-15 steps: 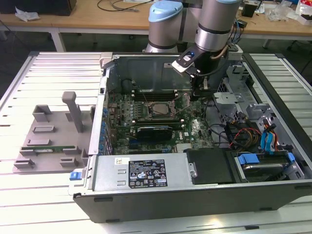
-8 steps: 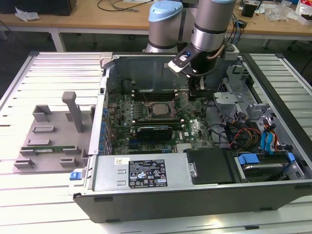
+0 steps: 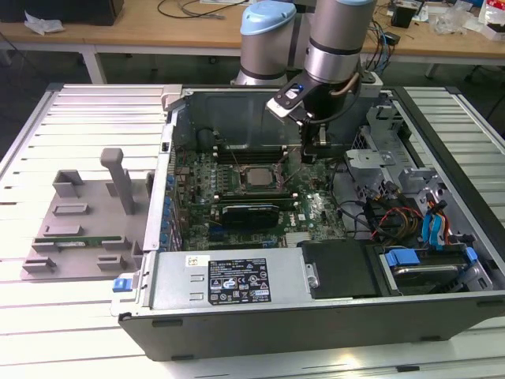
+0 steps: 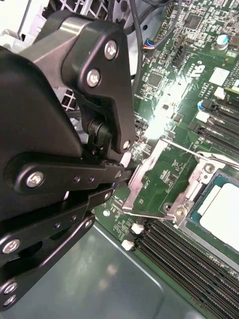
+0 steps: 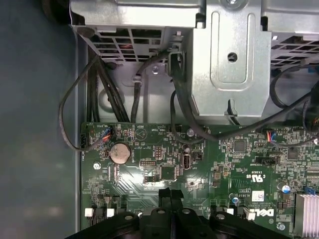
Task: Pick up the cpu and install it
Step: 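Close the cpu cover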
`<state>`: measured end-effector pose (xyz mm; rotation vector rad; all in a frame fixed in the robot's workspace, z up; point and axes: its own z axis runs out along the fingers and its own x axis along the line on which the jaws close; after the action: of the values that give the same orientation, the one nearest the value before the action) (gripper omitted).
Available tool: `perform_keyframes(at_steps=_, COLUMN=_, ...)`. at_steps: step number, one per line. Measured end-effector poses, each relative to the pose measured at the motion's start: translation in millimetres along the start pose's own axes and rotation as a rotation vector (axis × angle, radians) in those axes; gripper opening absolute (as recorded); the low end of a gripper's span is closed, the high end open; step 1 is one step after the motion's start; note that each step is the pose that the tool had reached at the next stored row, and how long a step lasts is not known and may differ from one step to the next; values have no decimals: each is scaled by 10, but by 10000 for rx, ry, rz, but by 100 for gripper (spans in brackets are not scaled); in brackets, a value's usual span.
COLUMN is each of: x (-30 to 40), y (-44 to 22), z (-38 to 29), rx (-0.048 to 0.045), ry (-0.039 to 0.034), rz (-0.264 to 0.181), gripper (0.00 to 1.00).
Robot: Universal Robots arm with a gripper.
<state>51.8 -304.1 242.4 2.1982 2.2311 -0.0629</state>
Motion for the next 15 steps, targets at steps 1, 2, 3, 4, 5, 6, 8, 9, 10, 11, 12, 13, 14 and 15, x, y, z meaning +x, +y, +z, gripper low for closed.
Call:
perform_keyframes(at_steps=1, x=0, y=-20, z=0, rx=0, ry=0, rz=1, gripper=11)
perform_keyframes(at_steps=2, x=0, y=-25, z=1, rx=0, ry=0, rz=1, gripper=11)
perform_keyframes(at_steps=3, x=0, y=-31, z=1, rx=0, ry=0, rz=1, gripper=11)
perform_keyframes(at_steps=4, x=0, y=-38, z=1, rx=0, ry=0, rz=0, gripper=11)
perform_keyframes(at_steps=5, x=1, y=-44, z=1, rx=0, ry=0, rz=0, gripper=11)
perform_keyframes(at_steps=6, x=1, y=-60, z=1, rx=0, ry=0, rz=2, gripper=11)
perform_keyframes(at_steps=8, x=1, y=-76, z=2, rx=0, ry=1, rz=0, gripper=11)
perform_keyframes(at_steps=9, x=2, y=-96, z=2, rx=0, ry=1, rz=0, gripper=11)
perform_keyframes(at_steps=10, x=2, y=-115, z=2, rx=0, ry=0, rz=1, gripper=11)
perform_keyframes(at_steps=11, x=2, y=-133, z=3, rx=0, ry=0, rz=1, gripper=11)
perform_keyframes(at_steps=12, x=2, y=-153, z=3, rx=0, ry=0, rz=1, gripper=11)
perform_keyframes(at_steps=13, x=3, y=-173, z=4, rx=0, ry=1, rz=0, gripper=11)
perform_keyframes(at_steps=14, x=3, y=-188, z=4, rx=0, ry=0, rz=0, gripper=11)
perform_keyframes(at_steps=15, x=3, y=-198, z=4, rx=0, ry=0, rz=1, gripper=11)
